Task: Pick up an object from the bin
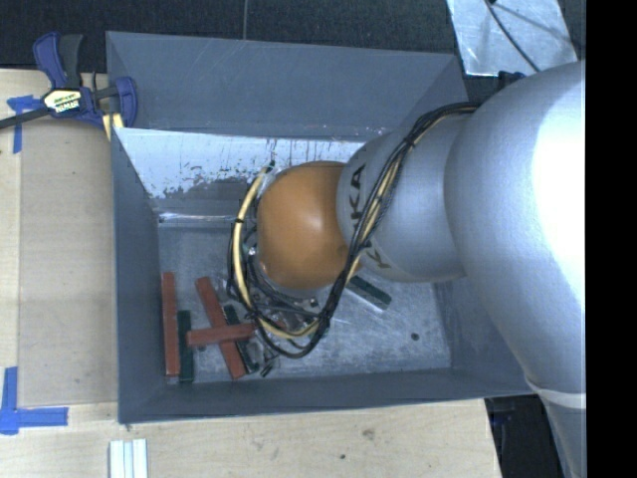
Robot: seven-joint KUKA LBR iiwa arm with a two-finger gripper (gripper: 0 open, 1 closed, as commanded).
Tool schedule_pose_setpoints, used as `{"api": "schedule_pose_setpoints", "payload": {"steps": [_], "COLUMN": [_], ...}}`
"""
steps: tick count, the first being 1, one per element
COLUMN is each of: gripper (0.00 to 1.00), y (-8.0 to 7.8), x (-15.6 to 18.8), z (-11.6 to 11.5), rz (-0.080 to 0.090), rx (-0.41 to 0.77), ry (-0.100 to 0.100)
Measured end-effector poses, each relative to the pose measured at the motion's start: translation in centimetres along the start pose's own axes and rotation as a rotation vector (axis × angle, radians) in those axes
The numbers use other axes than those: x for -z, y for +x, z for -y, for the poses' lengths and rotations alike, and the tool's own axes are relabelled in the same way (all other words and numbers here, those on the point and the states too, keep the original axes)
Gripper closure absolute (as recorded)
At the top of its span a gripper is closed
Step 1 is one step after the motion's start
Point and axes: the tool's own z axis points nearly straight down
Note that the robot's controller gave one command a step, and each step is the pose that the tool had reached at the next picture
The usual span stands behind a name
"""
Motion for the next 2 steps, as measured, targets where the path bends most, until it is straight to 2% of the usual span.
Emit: {"api": "schedule_pose_setpoints", "payload": {"steps": [1, 2], "gripper": [0.0, 1.0], "y": [0.82, 0.81], "x": [2.76, 2.71], "z": [-2.07, -2.01], "rz": [0.006, 0.006], "rx": [0.08, 0.077], "ry": [0.0, 0.0]}}
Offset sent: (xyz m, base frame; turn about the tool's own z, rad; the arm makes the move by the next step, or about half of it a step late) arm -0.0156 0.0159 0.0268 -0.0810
